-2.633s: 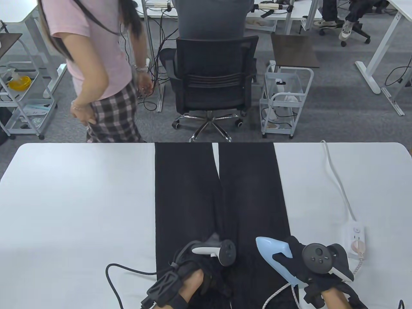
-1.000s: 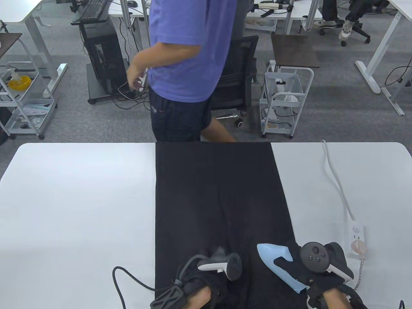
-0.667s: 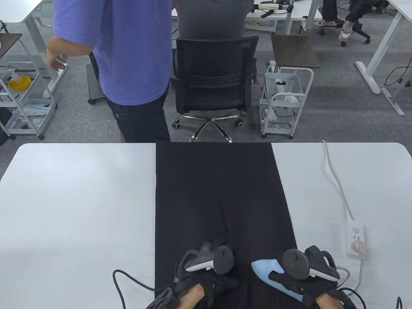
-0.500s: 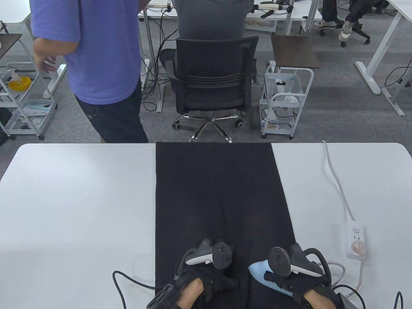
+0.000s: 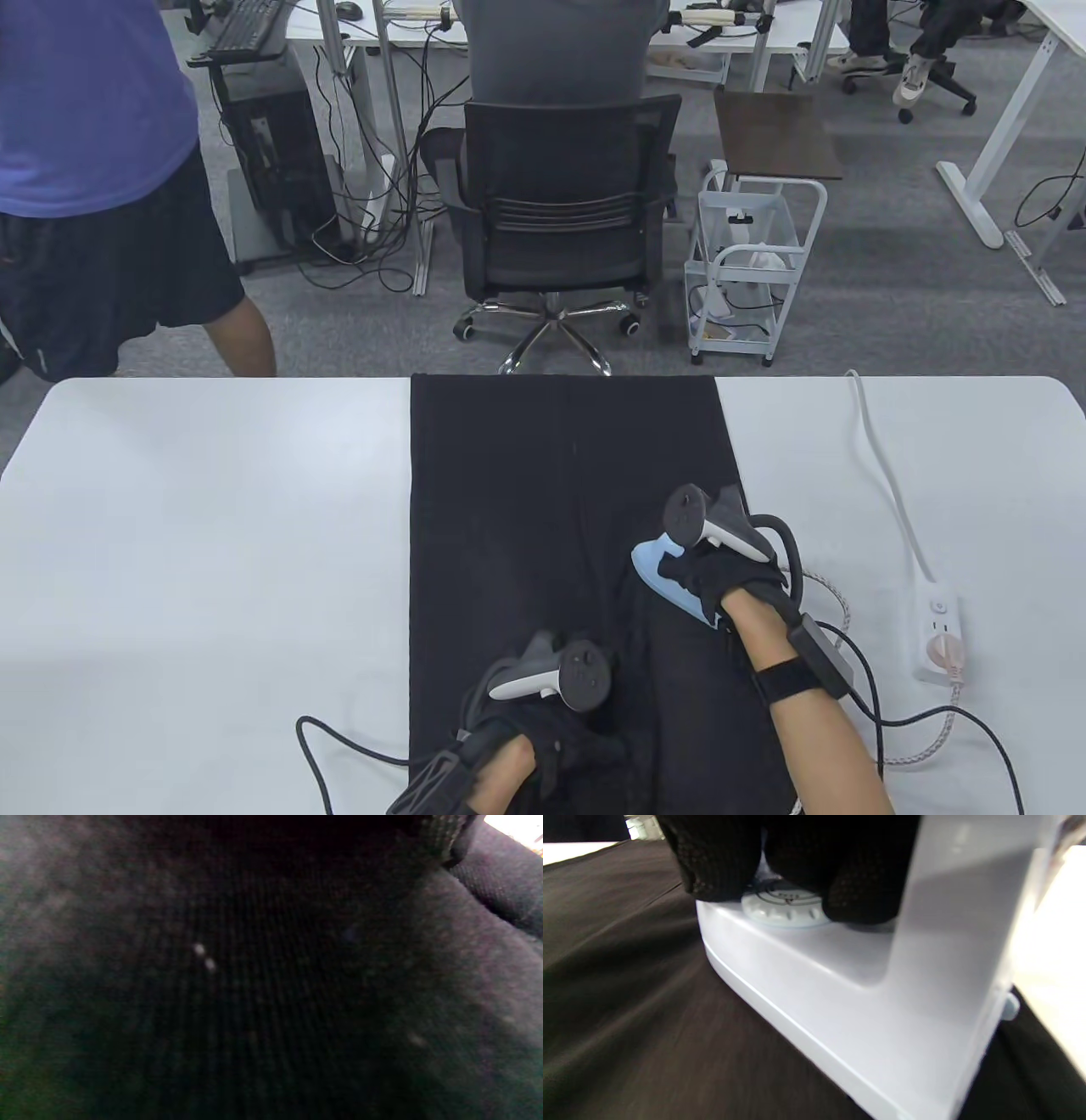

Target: Iron trousers with electric iron on table

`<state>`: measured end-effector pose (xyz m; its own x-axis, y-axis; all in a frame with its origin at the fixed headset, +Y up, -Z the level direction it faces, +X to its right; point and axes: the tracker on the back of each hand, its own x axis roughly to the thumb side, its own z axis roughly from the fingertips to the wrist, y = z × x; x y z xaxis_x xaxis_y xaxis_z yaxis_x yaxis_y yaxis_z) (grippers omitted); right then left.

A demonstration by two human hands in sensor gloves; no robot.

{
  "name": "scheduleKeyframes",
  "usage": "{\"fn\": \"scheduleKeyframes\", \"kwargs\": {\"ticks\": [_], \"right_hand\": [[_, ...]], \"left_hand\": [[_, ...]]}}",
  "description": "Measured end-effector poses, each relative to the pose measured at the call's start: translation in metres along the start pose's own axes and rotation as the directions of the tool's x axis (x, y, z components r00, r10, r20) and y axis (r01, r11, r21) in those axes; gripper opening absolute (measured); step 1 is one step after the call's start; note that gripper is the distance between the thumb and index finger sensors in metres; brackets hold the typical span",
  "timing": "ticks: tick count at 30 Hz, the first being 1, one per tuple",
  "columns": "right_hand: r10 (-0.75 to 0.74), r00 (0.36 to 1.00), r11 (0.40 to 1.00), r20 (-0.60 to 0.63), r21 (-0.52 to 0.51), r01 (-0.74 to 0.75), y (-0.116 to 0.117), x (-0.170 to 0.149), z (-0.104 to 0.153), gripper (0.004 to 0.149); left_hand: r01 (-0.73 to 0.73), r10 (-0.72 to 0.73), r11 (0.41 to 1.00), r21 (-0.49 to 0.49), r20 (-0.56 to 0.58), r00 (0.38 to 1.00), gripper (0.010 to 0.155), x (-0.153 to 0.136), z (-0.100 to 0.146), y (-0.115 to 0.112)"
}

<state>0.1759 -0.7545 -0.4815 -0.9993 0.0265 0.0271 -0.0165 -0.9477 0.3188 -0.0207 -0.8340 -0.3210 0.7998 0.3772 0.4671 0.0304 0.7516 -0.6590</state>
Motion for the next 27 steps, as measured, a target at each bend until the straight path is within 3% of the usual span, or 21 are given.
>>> {"fn": "scheduleKeyframes", "kwargs": {"ticks": [4, 11, 14, 27], "right_hand": [[-0.034, 0.994, 0.998, -0.1, -0.058, 0.029, -0.006, -0.002, -0.023, 0.052], [-0.084, 0.991, 0.994, -0.105, 0.066, 0.091, -0.006, -0.003, -0.021, 0.048], [-0.144, 0.988, 0.986, -0.065, 0.073, 0.148, 0.001, -0.005, -0.008, 0.047], [-0.077, 0.971, 0.987, 0.225, 0.153, 0.043, 0.037, 0.001, 0.093, 0.045]], "left_hand": [[0.005, -0.005, 1.0, 0.0, -0.004, 1.0, 0.111, 0.0, 0.0, 0.0], [0.006, -0.006, 1.0, 0.001, 0.002, 1.0, 0.11, -0.002, 0.0, 0.0], [0.001, -0.001, 1.0, -0.008, 0.001, 1.0, 0.11, -0.003, 0.0, 0.0], [0.006, -0.006, 1.0, -0.017, -0.016, 1.0, 0.11, -0.004, 0.002, 0.0]]}}
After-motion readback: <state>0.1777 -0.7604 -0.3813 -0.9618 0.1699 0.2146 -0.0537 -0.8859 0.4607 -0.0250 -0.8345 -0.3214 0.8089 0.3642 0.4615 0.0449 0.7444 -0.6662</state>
